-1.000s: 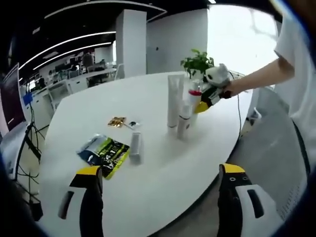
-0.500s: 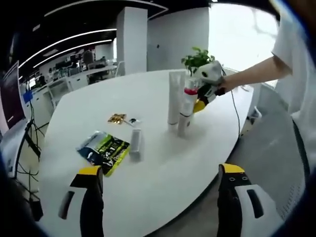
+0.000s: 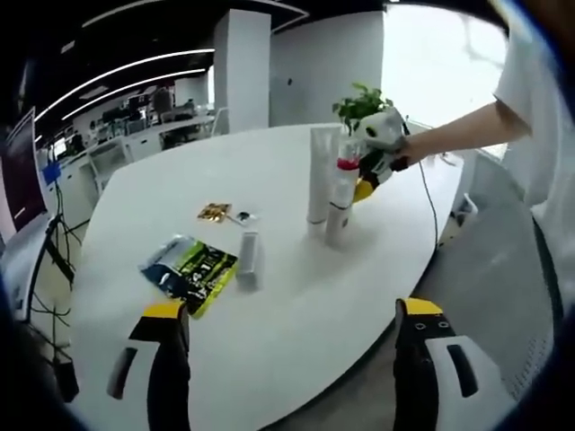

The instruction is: Arrange the skincare products in the storage area until every visible bottle or jar stands upright without overlapping.

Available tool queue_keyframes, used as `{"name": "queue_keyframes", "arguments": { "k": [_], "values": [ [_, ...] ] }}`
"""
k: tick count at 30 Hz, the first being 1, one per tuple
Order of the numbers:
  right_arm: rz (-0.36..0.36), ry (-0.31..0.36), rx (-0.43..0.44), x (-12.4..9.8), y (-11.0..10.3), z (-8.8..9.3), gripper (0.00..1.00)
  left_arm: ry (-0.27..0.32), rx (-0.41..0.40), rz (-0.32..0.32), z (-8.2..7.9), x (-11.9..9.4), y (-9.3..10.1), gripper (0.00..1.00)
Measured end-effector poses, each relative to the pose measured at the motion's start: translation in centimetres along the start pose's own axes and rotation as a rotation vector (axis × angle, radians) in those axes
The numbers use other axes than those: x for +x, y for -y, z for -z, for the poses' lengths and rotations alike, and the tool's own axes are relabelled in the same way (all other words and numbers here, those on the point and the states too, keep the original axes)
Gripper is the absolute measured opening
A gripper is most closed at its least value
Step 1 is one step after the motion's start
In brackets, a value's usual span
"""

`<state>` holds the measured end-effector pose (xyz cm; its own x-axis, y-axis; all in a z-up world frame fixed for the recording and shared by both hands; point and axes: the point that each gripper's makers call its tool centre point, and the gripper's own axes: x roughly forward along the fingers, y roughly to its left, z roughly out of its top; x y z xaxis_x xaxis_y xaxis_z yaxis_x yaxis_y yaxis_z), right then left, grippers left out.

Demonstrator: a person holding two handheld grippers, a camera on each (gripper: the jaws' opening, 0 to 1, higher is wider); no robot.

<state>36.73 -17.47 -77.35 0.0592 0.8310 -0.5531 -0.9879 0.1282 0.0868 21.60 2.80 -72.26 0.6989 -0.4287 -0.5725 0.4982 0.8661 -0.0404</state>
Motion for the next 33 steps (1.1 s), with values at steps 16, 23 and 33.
{"name": "queue_keyframes", "arguments": {
  "k": [16,23,33],
  "values": [
    [0.137,-0.029,0.127,-1.3,-0.2,0.3,0.36,0.015,0.013,0.004,-0.4,-0.2,0.2,0.86],
    [0.290,0.040,0.214,-2.7,-0.8,-0.3,0.37,0.015,0.025,0.008,-0.4,-0.2,0.2,0.84],
    [0.487,0.145,0.264,-6.7,-2.0,-1.1,0.57,0.041,0.009,-0.004,-0.9,-0.5,-0.1,0.83]
  ]
}}
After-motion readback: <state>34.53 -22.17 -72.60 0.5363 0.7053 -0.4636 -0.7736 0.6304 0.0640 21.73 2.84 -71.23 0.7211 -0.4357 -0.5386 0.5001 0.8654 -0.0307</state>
